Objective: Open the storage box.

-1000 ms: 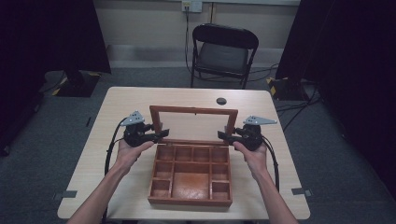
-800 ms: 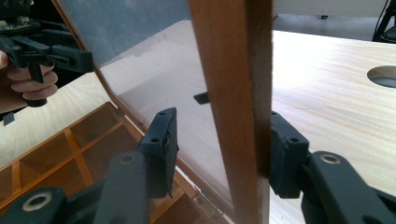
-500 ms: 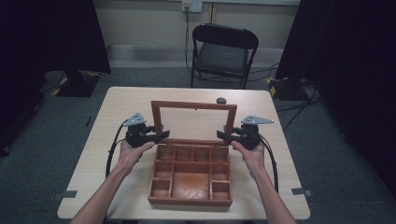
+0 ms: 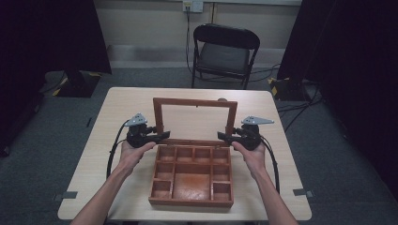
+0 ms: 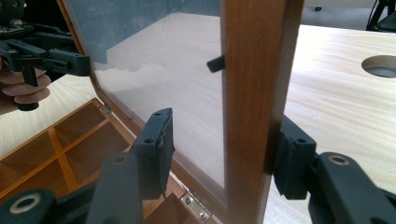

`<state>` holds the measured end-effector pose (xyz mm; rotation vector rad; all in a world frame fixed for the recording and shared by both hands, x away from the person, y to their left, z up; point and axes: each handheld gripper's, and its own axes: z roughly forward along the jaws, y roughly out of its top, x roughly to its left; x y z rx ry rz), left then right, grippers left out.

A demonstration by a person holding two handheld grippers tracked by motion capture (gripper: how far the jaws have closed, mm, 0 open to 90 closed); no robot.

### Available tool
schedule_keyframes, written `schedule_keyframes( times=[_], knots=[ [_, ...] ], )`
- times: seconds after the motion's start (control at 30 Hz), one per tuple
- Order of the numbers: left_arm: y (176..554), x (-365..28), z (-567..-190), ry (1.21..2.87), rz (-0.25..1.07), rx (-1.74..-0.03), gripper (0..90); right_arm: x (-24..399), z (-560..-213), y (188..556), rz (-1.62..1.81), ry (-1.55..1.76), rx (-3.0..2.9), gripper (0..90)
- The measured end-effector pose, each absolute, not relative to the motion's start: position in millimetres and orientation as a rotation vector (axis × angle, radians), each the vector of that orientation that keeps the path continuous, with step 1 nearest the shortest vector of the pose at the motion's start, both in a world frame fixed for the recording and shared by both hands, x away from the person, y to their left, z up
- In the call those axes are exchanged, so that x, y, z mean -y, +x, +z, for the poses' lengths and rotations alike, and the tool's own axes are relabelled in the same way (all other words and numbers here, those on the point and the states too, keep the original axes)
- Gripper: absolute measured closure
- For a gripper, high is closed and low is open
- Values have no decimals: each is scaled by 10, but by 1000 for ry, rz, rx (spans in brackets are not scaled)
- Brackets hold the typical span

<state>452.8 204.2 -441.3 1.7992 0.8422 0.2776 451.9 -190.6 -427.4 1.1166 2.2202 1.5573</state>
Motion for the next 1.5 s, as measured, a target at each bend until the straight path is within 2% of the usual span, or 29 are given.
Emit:
schedule_keyframes(
  times=[0.2, 0.53, 0.83, 1.17, 1.5],
  knots=[
    [4530, -2048, -4421, 1792, 278, -859, 546, 1923, -4295, 4533, 1538, 1133, -2224, 462],
    [4573, -2035, -4451, 1773, 262, -883, 536, 1939, -4327, 4584, 1555, 1153, -2199, 552],
    [4620, -2044, -4508, 1781, 243, -905, 537, 1934, -4364, 4665, 1564, 1185, -2183, 566],
    [4636, -2044, -4573, 1807, 232, -927, 511, 1957, -4422, 4734, 1597, 1232, -2171, 565],
    [4705, -2063, -4629, 1808, 207, -943, 523, 1926, -4495, 4794, 1579, 1277, -2159, 509]
  ],
)
